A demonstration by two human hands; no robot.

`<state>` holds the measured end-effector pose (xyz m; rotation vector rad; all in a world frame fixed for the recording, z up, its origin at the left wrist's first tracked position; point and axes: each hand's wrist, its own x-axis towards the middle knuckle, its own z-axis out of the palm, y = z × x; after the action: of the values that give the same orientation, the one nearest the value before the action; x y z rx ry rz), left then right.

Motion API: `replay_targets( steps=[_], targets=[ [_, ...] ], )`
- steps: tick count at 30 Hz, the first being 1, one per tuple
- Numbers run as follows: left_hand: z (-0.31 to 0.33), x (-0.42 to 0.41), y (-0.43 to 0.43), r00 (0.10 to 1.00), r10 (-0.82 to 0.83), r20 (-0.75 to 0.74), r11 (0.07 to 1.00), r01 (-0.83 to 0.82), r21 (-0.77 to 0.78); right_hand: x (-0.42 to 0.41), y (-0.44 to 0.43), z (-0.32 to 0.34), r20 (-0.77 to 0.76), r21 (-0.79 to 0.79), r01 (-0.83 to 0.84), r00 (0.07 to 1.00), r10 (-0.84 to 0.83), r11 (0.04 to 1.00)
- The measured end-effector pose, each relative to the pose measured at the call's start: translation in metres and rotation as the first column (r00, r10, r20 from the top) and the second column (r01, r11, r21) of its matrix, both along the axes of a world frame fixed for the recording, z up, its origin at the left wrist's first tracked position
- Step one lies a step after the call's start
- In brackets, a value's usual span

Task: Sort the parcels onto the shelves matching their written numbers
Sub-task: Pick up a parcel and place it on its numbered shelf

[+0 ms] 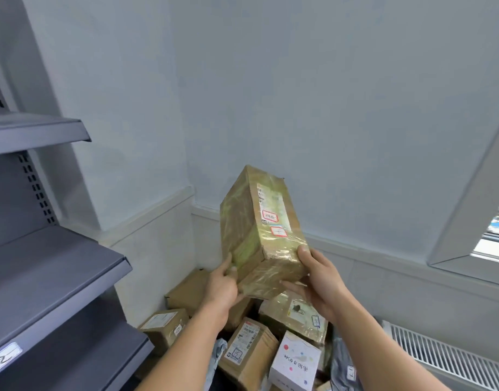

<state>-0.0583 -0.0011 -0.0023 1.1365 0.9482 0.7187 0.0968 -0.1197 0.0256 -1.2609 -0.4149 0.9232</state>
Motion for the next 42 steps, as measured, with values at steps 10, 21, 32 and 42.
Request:
replay_targets(
  steps=[10, 21, 32, 42],
  targets=[
    [0.034, 0.029, -0.085, 0.995, 0.022, 0.097, 0.996, -0.03, 0.087, 0.016, -0.057, 0.004, 0.153, 0.089, -0.064, 0.987, 0.05, 0.994],
    [0.019, -0.01, -0.135, 0.995, 0.101, 0.008, 0.963, -0.1, 0.249, -0.016, -0.084, -0.012, 0.221, 0.123, -0.251, 0.95, 0.22, 0.96],
    [0.003, -0.103, -0.17, 0.974, 0.218, 0.065, 0.94, -0.228, 0.254, -0.098, -0.096, -0.011, 0.377, 0.056, -0.497, 0.814, 0.442, 0.866],
    [-0.005, -0.178, -0.225, 0.926, 0.377, 0.006, 0.898, -0.367, 0.241, -0.169, -0.122, -0.022, 0.361, 0.036, -0.623, 0.737, 0.571, 0.781]
  ],
)
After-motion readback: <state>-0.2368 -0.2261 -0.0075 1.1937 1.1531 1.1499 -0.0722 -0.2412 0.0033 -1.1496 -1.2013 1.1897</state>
